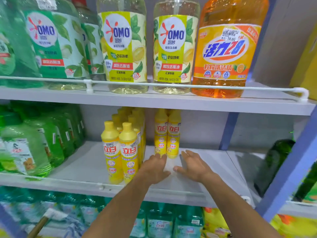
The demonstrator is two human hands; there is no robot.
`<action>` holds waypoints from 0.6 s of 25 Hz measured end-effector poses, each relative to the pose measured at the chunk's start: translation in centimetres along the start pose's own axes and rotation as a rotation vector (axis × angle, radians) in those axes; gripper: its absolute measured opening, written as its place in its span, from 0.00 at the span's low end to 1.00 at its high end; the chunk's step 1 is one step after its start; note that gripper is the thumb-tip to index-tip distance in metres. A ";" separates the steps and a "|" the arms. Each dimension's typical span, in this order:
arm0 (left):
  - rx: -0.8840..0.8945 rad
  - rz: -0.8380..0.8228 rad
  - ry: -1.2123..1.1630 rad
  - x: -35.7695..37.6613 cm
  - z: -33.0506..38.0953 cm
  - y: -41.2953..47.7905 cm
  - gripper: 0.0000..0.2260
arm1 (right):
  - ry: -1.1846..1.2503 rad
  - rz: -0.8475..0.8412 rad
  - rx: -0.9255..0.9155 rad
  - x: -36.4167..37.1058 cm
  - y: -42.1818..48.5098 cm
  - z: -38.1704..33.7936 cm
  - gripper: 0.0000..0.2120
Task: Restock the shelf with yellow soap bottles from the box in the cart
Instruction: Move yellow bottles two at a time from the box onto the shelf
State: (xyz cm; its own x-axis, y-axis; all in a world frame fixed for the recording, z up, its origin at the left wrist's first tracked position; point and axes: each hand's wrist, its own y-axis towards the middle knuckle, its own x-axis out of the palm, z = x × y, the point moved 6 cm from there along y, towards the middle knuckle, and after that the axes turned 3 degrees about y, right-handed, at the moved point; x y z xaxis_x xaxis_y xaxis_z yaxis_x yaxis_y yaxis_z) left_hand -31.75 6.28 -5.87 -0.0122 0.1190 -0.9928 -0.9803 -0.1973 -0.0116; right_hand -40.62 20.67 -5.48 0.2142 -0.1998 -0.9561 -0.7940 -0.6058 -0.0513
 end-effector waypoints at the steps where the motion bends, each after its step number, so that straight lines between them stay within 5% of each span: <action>1: 0.030 -0.005 0.057 -0.6 0.5 -1.3 0.28 | -0.035 -0.008 -0.026 -0.6 -1.4 -0.6 0.43; 6: 0.109 0.009 0.264 -2.0 2.5 -8.1 0.33 | -0.165 0.053 -0.063 -1.7 -9.6 -3.2 0.43; 15: 0.092 0.066 0.240 3.1 -1.4 -26.8 0.34 | -0.230 0.056 -0.030 6.1 -24.3 -10.2 0.41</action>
State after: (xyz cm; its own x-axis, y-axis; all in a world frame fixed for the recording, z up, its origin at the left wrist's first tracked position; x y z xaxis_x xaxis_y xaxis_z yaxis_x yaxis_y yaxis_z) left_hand -5.25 10.54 -8.83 -0.0404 -0.1275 -0.9910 -0.9929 -0.1062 0.0542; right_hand -14.24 26.35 -7.09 0.0323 -0.0556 -0.9979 -0.7829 -0.6221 0.0093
